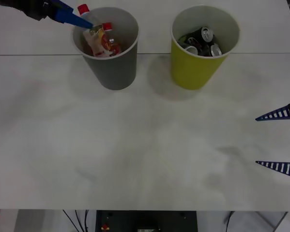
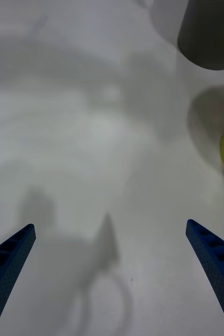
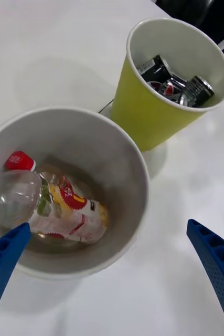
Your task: Put the can into the green bin and the plastic bottle into the gray bin
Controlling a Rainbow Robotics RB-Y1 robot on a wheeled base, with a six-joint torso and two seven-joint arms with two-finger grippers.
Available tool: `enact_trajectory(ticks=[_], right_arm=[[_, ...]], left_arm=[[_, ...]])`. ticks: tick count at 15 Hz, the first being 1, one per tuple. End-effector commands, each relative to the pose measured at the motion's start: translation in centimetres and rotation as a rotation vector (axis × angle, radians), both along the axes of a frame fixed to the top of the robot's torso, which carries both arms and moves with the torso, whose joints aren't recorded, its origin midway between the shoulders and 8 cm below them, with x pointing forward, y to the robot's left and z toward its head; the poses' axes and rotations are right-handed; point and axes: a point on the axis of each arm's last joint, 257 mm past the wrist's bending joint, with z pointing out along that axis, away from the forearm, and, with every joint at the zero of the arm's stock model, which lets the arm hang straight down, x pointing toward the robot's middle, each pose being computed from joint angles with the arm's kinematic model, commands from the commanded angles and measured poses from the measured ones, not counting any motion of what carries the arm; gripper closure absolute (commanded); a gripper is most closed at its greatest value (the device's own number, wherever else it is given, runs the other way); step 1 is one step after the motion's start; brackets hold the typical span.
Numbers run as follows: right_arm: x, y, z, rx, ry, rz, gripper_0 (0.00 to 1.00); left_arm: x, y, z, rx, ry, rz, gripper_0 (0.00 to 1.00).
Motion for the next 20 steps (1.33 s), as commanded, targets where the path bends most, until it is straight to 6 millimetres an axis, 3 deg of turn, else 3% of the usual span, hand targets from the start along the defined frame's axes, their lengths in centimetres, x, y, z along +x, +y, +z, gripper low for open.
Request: enact_trajectory(ticks=[1, 5, 10, 20], right_arm=[[0.0, 0.0, 0.0, 0.0, 0.0, 0.0, 0.0], [0.0, 0.0, 0.0, 0.0, 0.0, 0.0, 0.0], [0.0, 0.0, 0.0, 0.0, 0.0, 0.0, 0.0], [0.0, 0.0, 0.0, 0.0, 0.0, 0.0, 0.0]], left_arm=[[-2.9, 2.8, -1.8, -0.015, -0.052, -0.034, 0.0], [-7.3, 5.8, -6.8, 0.042, -0.166, -0.118, 0.0], [-11.4, 7.7, -12.5, 0.155, -0.29, -0.268, 0.0], [-17.1, 9.6, -19.6, 0.277, -0.409, -0.496, 0.0]])
